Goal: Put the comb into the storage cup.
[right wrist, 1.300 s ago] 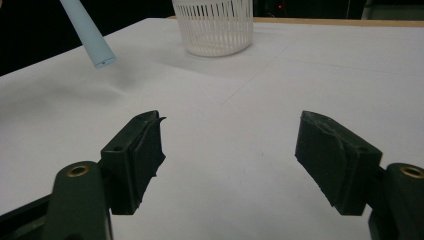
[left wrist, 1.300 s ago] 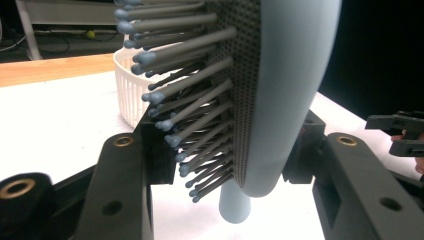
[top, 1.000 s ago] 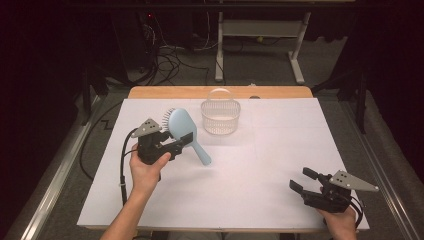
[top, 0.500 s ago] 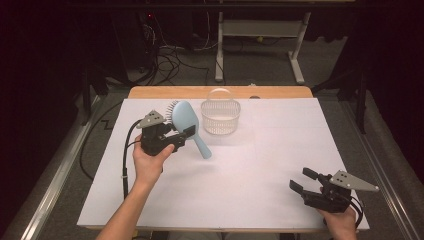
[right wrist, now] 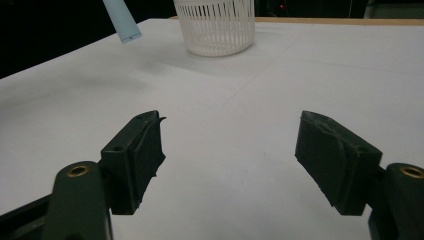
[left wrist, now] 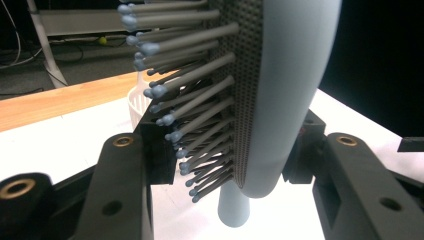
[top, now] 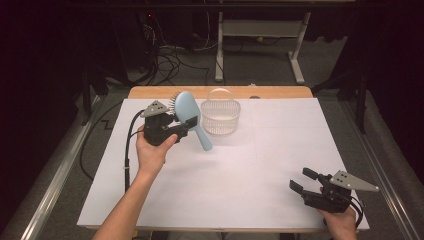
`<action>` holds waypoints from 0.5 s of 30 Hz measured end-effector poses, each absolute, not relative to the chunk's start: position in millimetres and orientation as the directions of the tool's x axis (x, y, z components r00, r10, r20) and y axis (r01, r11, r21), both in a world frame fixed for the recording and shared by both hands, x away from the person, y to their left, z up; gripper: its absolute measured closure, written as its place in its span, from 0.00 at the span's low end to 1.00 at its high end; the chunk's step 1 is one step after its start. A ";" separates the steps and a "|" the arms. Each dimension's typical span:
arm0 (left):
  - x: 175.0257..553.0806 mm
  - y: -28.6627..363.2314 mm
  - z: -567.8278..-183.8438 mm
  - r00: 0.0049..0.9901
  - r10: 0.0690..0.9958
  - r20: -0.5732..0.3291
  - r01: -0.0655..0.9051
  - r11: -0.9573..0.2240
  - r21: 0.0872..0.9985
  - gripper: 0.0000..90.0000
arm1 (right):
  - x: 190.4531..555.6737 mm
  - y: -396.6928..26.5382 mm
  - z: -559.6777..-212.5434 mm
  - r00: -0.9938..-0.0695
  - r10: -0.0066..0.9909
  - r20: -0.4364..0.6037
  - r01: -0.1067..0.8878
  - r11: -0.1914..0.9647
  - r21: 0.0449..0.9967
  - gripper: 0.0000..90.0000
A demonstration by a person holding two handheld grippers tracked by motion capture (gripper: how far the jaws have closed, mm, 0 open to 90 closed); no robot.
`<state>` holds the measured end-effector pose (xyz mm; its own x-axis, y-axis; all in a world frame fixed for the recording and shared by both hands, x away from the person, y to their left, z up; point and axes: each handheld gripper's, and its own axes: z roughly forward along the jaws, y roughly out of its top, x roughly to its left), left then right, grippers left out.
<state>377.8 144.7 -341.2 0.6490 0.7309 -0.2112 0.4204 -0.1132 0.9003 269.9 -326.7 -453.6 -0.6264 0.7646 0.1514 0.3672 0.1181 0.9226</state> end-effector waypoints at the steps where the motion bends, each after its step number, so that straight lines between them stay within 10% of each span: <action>1: 378.8 144.4 -340.3 0.650 0.730 -0.210 0.420 -0.115 0.900 0.57 | 269.9 -326.7 -453.6 -0.627 0.764 0.152 0.367 0.118 0.923 0.30; 15: 389.6 136.4 -325.6 0.654 0.734 -0.181 0.406 -0.139 0.903 0.57 | 269.6 -326.7 -453.5 -0.629 0.762 0.154 0.368 0.117 0.923 0.30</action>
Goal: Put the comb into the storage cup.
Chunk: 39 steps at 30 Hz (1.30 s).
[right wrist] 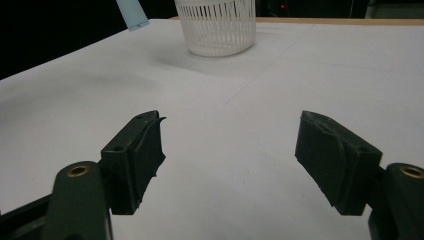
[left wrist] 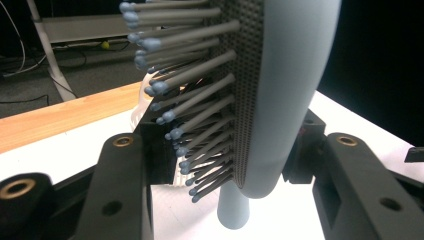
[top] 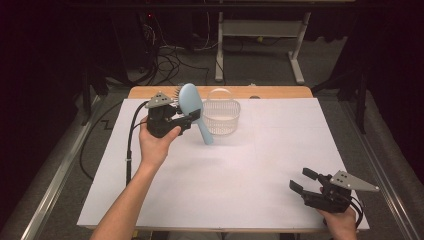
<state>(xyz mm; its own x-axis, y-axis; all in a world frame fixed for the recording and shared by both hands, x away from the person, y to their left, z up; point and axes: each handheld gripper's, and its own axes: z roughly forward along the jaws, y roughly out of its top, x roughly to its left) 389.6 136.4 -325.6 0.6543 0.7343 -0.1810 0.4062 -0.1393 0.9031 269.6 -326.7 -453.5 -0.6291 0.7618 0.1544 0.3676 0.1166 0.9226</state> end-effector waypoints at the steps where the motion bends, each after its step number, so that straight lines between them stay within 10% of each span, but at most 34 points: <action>1: 390.4 135.9 -324.6 0.654 0.734 -0.182 0.407 -0.139 0.903 0.57 | 269.6 -326.7 -453.5 -0.629 0.762 0.154 0.367 0.117 0.923 0.30; 39: 431.2 106.5 -292.6 0.647 0.745 -0.164 0.373 -0.122 0.920 0.57 | 269.0 -328.2 -453.4 -0.630 0.762 0.151 0.363 0.117 0.924 0.30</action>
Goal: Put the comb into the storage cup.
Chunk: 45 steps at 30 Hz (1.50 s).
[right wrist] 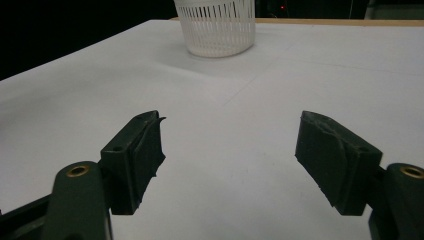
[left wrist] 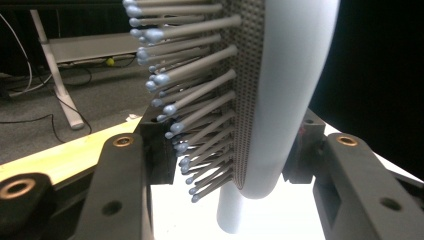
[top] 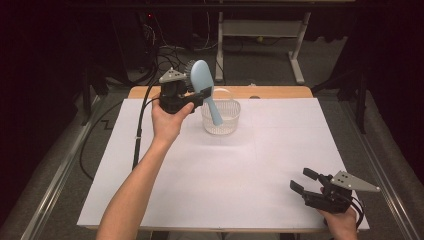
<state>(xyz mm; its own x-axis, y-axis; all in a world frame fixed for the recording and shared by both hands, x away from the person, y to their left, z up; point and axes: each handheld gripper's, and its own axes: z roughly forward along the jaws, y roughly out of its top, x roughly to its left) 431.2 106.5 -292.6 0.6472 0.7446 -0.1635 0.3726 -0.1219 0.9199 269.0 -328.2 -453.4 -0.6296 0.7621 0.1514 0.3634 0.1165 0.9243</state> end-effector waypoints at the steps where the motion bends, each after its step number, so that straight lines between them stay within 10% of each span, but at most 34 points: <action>1: 432.6 105.3 -292.1 0.647 0.745 -0.162 0.372 -0.123 0.920 0.57 | 269.1 -328.4 -453.5 -0.630 0.762 0.151 0.363 0.117 0.924 0.30; 45: 482.7 65.4 -319.5 0.584 0.800 -0.137 0.451 -0.179 0.874 0.56 | 269.1 -329.3 -453.5 -0.638 0.754 0.155 0.363 0.117 0.925 0.30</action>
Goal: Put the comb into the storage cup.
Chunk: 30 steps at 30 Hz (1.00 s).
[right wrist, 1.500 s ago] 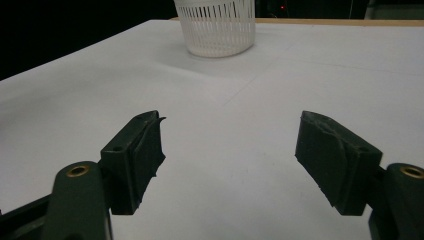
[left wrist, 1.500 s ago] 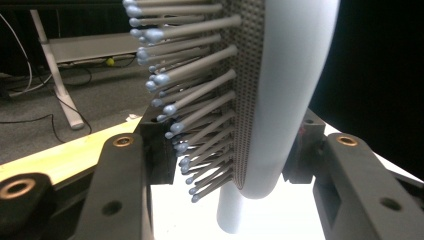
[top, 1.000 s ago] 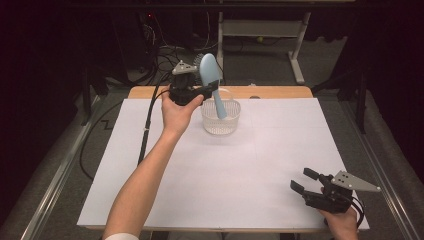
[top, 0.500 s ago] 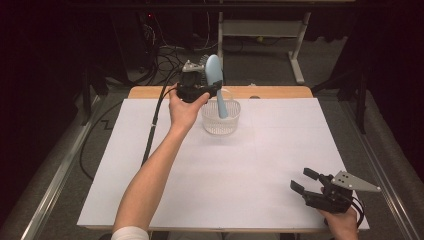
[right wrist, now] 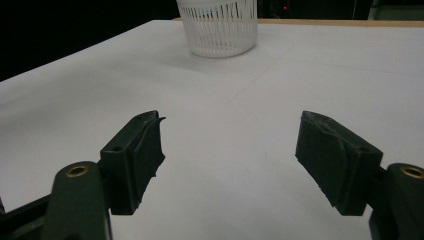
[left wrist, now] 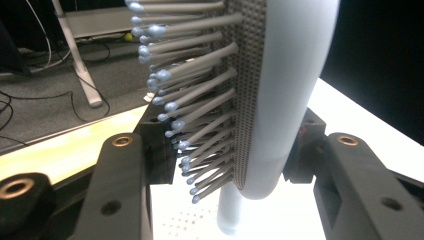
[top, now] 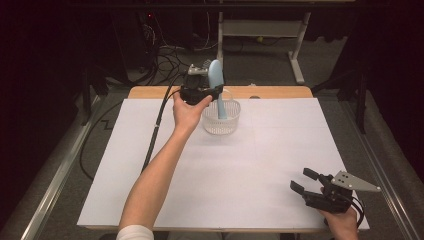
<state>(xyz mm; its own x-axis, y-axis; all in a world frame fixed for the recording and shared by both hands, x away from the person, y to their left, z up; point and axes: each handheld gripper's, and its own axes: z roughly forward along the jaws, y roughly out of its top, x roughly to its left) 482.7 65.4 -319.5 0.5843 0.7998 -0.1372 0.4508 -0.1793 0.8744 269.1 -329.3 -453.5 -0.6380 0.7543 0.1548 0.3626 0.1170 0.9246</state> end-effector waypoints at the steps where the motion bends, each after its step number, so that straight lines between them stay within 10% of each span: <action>1: 483.1 65.2 -320.8 0.583 0.800 -0.139 0.453 -0.178 0.874 0.56 | 269.1 -329.2 -453.5 -0.639 0.753 0.156 0.363 0.116 0.924 0.30; 30: 487.5 61.5 -346.4 0.563 0.809 -0.171 0.485 -0.156 0.861 0.56 | 269.6 -328.9 -453.8 -0.643 0.750 0.155 0.363 0.120 0.924 0.30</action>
